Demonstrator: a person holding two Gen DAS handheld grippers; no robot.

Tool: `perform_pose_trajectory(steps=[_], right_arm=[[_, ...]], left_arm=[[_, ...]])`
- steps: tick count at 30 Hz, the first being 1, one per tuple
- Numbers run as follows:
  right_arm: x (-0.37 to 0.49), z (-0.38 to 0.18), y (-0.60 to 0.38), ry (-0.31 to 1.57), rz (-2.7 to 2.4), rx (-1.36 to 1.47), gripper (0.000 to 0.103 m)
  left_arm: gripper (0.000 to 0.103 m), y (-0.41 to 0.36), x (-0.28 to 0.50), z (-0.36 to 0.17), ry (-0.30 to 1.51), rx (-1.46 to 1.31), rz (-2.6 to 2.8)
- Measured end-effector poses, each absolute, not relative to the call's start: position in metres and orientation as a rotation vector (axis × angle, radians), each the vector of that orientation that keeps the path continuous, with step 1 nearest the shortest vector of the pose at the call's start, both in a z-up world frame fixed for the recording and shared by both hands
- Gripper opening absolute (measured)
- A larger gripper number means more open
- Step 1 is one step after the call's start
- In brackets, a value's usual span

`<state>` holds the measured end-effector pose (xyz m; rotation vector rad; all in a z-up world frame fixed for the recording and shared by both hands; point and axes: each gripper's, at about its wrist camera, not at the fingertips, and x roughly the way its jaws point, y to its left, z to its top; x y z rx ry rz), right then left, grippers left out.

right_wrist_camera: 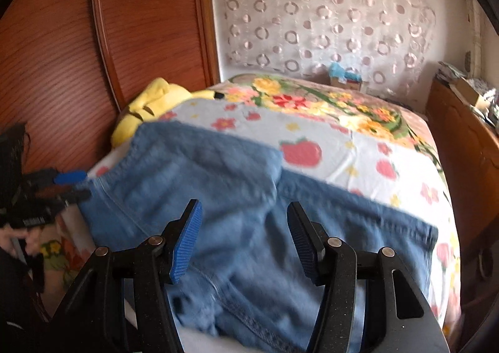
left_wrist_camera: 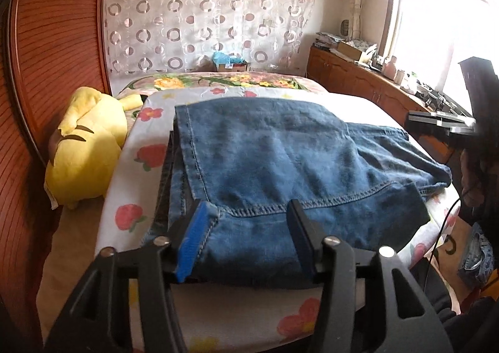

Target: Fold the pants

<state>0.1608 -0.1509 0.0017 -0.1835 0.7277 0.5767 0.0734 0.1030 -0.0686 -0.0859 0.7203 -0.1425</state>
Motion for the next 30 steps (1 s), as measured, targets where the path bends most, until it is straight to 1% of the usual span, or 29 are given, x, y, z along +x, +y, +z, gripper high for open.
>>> perform_pose_trajectory(steps=[3,8,18,22,23,24,26,28,30], right_arm=[[0.159,-0.026,-0.156,0.765,0.563,-0.161,0.058],[0.16,-0.056,-0.152,0.799,0.567,-0.12,0.058],[0.151,-0.085,-0.147,0.835,0.569,-0.103,0.058],[0.15,-0.087,-0.146,0.825,0.564,-0.106,0.059],[0.15,-0.087,-0.145,0.823,0.562,-0.111,0.06],[0.15,-0.088,-0.144,0.82,0.56,-0.119,0.06],[0.149,-0.088,-0.142,0.812,0.554,-0.131,0.06],[0.149,-0.088,-0.143,0.811,0.555,-0.123,0.06],[0.151,-0.088,-0.146,0.81,0.562,-0.102,0.06]], left_arm=[[0.044,0.103,0.076,-0.074,0.735,-0.084,-0.128],[0.044,0.109,0.081,-0.083,0.758,-0.079,-0.071],[0.044,0.115,0.093,-0.092,0.779,-0.081,-0.057],[0.043,0.113,0.098,-0.095,0.781,-0.069,-0.054],[0.041,0.112,0.098,-0.095,0.78,-0.06,-0.051],[0.035,0.111,0.099,-0.095,0.78,-0.053,-0.048],[0.028,0.11,0.099,-0.095,0.779,-0.04,-0.041],[0.018,0.109,0.097,-0.095,0.772,-0.026,-0.034],[0.015,0.108,0.095,-0.093,0.764,-0.014,-0.039]])
